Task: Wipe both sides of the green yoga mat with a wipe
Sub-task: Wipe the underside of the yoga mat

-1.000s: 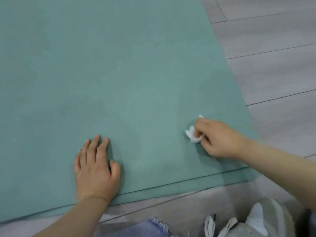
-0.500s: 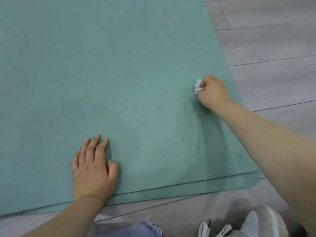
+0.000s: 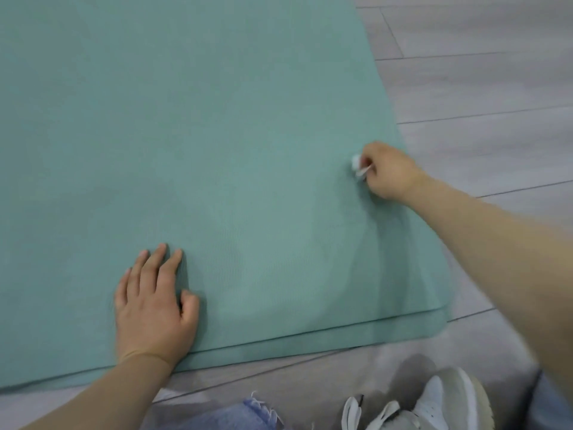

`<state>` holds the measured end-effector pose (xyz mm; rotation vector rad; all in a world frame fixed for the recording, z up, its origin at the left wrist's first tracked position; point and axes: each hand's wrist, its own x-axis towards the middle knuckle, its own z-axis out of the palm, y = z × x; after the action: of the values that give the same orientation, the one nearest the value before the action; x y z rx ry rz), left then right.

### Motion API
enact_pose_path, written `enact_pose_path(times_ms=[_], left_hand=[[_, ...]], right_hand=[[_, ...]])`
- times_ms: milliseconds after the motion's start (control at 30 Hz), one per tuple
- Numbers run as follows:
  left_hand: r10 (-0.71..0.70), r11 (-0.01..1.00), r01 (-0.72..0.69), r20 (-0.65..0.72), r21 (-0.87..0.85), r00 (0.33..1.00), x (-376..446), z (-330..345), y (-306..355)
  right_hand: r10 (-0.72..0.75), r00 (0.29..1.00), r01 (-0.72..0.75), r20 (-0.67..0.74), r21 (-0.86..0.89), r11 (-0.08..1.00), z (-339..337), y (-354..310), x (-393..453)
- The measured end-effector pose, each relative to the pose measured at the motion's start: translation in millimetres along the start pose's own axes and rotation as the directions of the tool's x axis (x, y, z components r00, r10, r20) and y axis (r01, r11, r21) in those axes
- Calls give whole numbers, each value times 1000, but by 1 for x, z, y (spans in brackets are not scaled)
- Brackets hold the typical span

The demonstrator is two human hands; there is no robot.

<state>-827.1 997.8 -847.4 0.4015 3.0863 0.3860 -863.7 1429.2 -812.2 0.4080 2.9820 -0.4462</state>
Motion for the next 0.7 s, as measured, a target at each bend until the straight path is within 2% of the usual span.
enact_pose_path(times_ms=[33, 67, 100, 233, 300, 367, 433, 500, 567, 600, 667, 700], left_hand=[[1, 1000, -1, 0, 3, 1000, 0, 0, 1], [1, 1000, -1, 1, 8, 1000, 1, 0, 1], [0, 1000, -1, 7, 14, 1000, 1, 0, 2], [-6, 1000, 6, 13, 2, 1000, 1, -1, 1], [-6, 1000, 6, 14, 3, 1000, 0, 0, 1], [-6, 1000, 6, 4, -3, 1000, 1, 1, 0], [-7, 1000, 7, -9, -3, 1000, 1, 1, 1], [-5, 1000, 5, -11, -9, 1000, 1, 0, 2], [-4, 1000, 4, -5, -4, 1000, 1, 0, 2], [-5, 1000, 5, -3, -1, 1000, 0, 0, 2], [-5, 1000, 5, 0, -2, 1000, -1, 0, 2], [-3, 1000, 3, 0, -4, 1000, -1, 0, 3]], right_hand=[[210, 970, -199, -123, 97, 975, 3, 3, 7], [335, 925, -304, -178, 180, 936, 8, 0, 3], [359, 914, -325, -188, 189, 927, 14, -7, -13], [100, 994, -103, 47, 70, 992, 37, -34, -139], [14, 988, -16, 152, 12, 1000, 39, -40, -204], [5, 976, -5, 219, -2, 1000, 40, -40, -231], [-14, 975, 8, 220, 30, 1000, 36, -40, -207], [-18, 994, 13, 112, 42, 999, 35, -33, -146], [127, 991, -124, -53, 46, 991, 27, -18, -69], [229, 966, -218, -120, 98, 971, 22, -11, -38], [394, 902, -359, -176, 199, 912, 16, -2, -3], [408, 896, -374, -175, 198, 906, 18, -2, -1]])
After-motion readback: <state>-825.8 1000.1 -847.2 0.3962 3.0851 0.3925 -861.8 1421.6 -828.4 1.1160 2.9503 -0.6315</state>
